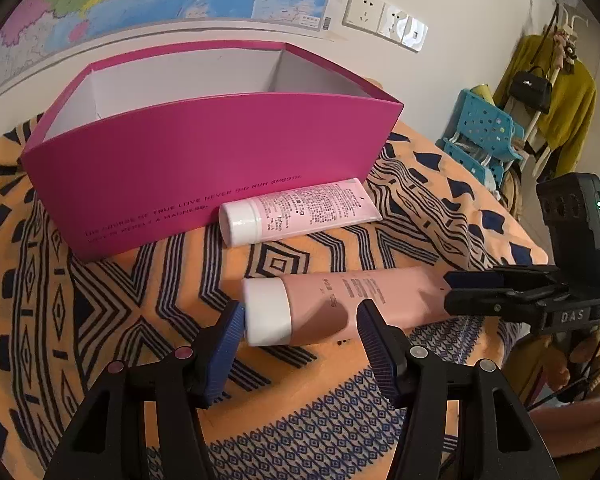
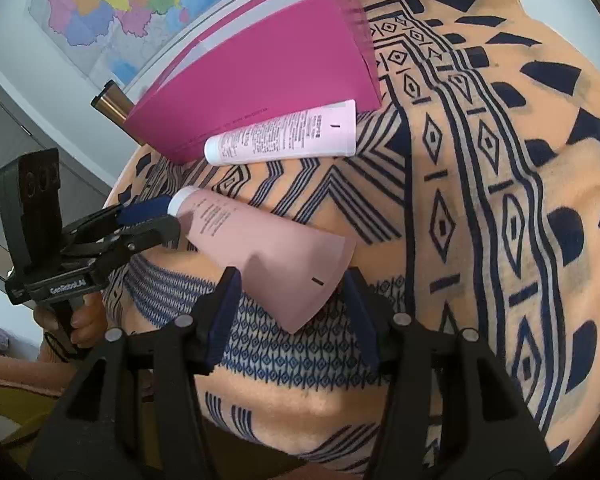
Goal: Organize rigid objects
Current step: 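Move the right gripper to the large pink tube with white cap, then grasp the pink tube with the right gripper and lift toward the box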
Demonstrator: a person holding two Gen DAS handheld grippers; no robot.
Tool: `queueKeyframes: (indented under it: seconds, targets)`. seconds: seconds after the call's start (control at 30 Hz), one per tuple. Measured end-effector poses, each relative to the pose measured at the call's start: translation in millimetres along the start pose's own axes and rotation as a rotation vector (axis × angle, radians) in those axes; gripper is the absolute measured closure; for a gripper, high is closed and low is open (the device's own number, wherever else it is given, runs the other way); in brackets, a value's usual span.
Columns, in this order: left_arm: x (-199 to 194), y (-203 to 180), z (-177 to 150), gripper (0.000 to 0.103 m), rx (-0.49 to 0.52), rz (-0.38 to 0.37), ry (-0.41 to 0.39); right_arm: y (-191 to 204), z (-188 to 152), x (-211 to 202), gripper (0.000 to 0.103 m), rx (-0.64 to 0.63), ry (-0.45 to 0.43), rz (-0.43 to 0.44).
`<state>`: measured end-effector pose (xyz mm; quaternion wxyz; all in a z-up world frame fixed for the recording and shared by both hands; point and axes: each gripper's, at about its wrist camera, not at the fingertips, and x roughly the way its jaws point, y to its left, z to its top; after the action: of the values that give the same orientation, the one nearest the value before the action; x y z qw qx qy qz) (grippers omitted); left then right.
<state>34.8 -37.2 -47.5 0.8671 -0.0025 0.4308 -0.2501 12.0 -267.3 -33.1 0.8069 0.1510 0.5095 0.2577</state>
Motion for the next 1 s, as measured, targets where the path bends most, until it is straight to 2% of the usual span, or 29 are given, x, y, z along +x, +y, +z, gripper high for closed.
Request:
queueKeyframes:
  seconds: [0.77, 1.0]
  targets:
    - [-4, -1, -1, 0.044, -0.053, 0.018, 0.002, -8, 16, 7, 0.044, 0.007, -0.013, 0.014]
    - [-11, -3, 3, 0.044, -0.058, 0.023, -0.022, -4, 20, 5, 0.044, -0.011, -0.024, 0.010]
